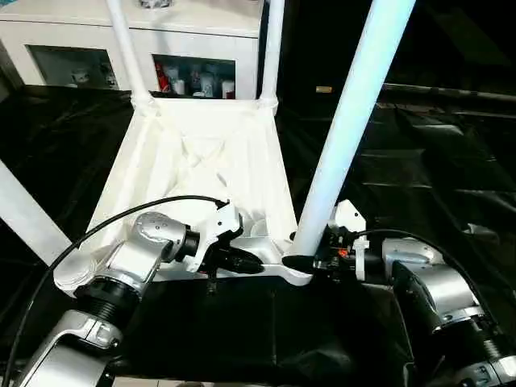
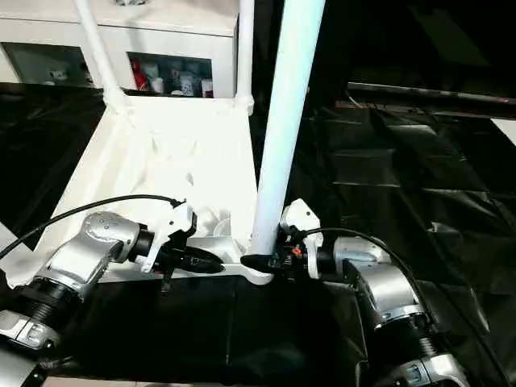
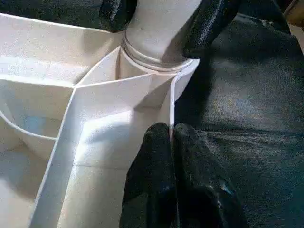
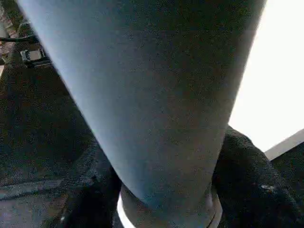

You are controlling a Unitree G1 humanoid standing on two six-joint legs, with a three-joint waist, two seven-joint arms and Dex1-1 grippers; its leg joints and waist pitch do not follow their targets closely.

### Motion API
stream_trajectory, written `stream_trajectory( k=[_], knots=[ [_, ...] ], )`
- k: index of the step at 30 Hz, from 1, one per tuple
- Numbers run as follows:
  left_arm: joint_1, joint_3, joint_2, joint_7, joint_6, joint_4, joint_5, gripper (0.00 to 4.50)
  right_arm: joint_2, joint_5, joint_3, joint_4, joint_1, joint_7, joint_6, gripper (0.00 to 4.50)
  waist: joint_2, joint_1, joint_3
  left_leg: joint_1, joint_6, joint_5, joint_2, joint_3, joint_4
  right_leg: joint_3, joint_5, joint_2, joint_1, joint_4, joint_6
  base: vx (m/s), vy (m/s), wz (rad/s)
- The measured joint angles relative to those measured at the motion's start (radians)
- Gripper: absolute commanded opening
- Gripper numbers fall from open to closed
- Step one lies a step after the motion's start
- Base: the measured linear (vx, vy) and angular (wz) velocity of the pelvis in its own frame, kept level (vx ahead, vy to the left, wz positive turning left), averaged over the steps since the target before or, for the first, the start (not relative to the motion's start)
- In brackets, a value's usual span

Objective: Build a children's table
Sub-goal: Rotate leg to tighten

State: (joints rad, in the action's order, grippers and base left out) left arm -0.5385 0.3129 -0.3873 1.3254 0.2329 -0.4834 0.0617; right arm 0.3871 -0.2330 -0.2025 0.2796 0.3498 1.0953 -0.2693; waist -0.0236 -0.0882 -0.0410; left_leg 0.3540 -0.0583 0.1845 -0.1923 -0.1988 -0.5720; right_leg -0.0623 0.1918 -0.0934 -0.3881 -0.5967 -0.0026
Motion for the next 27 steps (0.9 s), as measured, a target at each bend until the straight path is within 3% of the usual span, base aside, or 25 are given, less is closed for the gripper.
stream_trajectory(
  k=[5,11,16,21,24,27],
  knots=[
    [-0.012,-0.015,0.029,-0.073,-0.021,-0.036,-0.016,0.0,-0.056,0.023,0.027,0.026,-0.003,-0.109,0.038,2.2,0.001,0.004,0.0,-0.003,-0.001,-0.001,0.0,0.0,0.0,0.001,0.0,0.0,0.002,-0.002,0.0,0.0,0.0,0.0],
    [-0.079,-0.032,0.168,-0.351,-0.045,-0.155,-0.076,0.0,-0.239,0.076,0.155,0.096,-0.003,-0.551,0.075,2.02,0.002,0.022,0.001,-0.005,-0.003,-0.002,0.0,0.002,0.0,0.0,0.003,0.0,0.002,-0.003,0.006,0.0,0.0,0.0],
    [-0.107,-0.031,0.257,-0.487,-0.039,-0.198,-0.117,0.0,-0.349,0.127,0.205,0.098,-0.003,-0.81,0.083,2.01,0.005,0.024,0.002,-0.004,-0.003,-0.002,0.001,0.002,0.001,0.0,0.003,0.0,0.005,0.002,0.006,0.0,0.0,0.0],
    [-0.11,-0.031,0.26,-0.491,-0.041,-0.2,-0.119,0.0,-0.358,0.134,0.206,0.108,0.001,-0.829,0.1,2.01,0.005,0.024,0.003,-0.004,-0.003,-0.002,0.001,0.002,0.002,0.001,0.003,0.0,0.005,0.002,0.006,0.0,0.0,0.0],
    [-0.109,-0.031,0.251,-0.482,-0.056,-0.202,-0.121,0.0,-0.358,0.124,0.208,0.115,0.002,-0.812,0.11,2.71,0.005,0.026,0.003,-0.004,-0.003,-0.002,0.001,0.002,0.004,0.0,0.003,0.0,0.005,0.002,0.006,0.0,0.0,0.0],
    [-0.102,-0.033,0.227,-0.455,-0.084,-0.202,-0.118,0.0,-0.357,0.103,0.209,0.113,0.004,-0.753,0.106,2.9,0.007,0.027,0.002,-0.004,-0.003,-0.002,0.001,0.002,0.007,0.0,0.003,0.001,0.004,0.002,0.006,0.0,0.0,0.0]
  ],
)
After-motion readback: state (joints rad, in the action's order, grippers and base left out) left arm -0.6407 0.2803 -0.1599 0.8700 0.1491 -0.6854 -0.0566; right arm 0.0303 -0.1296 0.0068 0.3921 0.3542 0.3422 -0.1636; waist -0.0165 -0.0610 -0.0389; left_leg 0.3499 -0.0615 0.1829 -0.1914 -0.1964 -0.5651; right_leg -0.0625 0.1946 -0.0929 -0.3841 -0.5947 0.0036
